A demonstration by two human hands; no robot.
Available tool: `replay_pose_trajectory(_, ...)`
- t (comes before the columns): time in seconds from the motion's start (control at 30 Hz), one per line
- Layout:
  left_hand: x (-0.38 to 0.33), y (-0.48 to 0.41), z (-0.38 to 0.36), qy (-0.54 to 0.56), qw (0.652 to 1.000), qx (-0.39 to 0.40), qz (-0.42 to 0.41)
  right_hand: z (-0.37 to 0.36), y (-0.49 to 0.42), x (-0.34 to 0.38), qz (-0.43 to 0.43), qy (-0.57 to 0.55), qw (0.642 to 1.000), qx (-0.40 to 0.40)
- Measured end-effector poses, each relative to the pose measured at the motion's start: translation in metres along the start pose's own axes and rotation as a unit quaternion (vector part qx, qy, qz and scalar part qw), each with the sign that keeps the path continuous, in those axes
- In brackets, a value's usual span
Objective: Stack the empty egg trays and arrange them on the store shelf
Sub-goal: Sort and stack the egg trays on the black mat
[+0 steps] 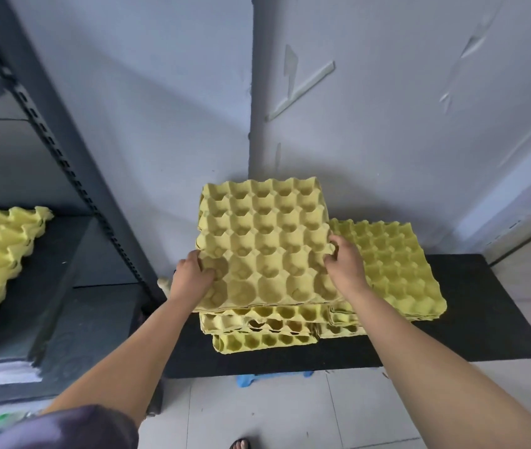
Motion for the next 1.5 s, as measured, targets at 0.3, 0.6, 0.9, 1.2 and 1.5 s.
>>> replay_pose_trajectory(0.3,0.012,0.093,0.043,0.035,0.997,-0.072,-0.002,0.018,0.069,0.028,0.065,-0.016,0.998,0.0)
replay_pose_trajectory(0.6,0.077,0.192,0.129,0.078,0.984,-0.154,0.042,-0.014,0.145,0.111,0.146,-0.037,0.987,0.056)
replay_pose_trajectory(0.9,0.199,0.255,0.256,0.099,0.964,-0.23,0.087,-0.128,0.223,0.248,0.211,-0.071,0.966,0.129)
replay_pose_trajectory(1.2,0.335,0.266,0.394,0.135,0.947,-0.257,0.141,-0.253,0.304,0.376,0.229,-0.095,0.956,0.159)
replay_pose_trajectory(1.5,0.434,0.228,0.491,0.182,0.925,-0.276,0.189,-0.366,0.326,0.481,0.222,-0.102,0.951,0.19)
Point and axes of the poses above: each hand's wrist, its own y-axis away from the middle knuckle, its own z-axis out of the back of the hand, x = y × z, the point moved 7 cm from there along -y, towards the middle knuckle, and after that the axes turned 2 degrees about x, right-handed, at the moved point
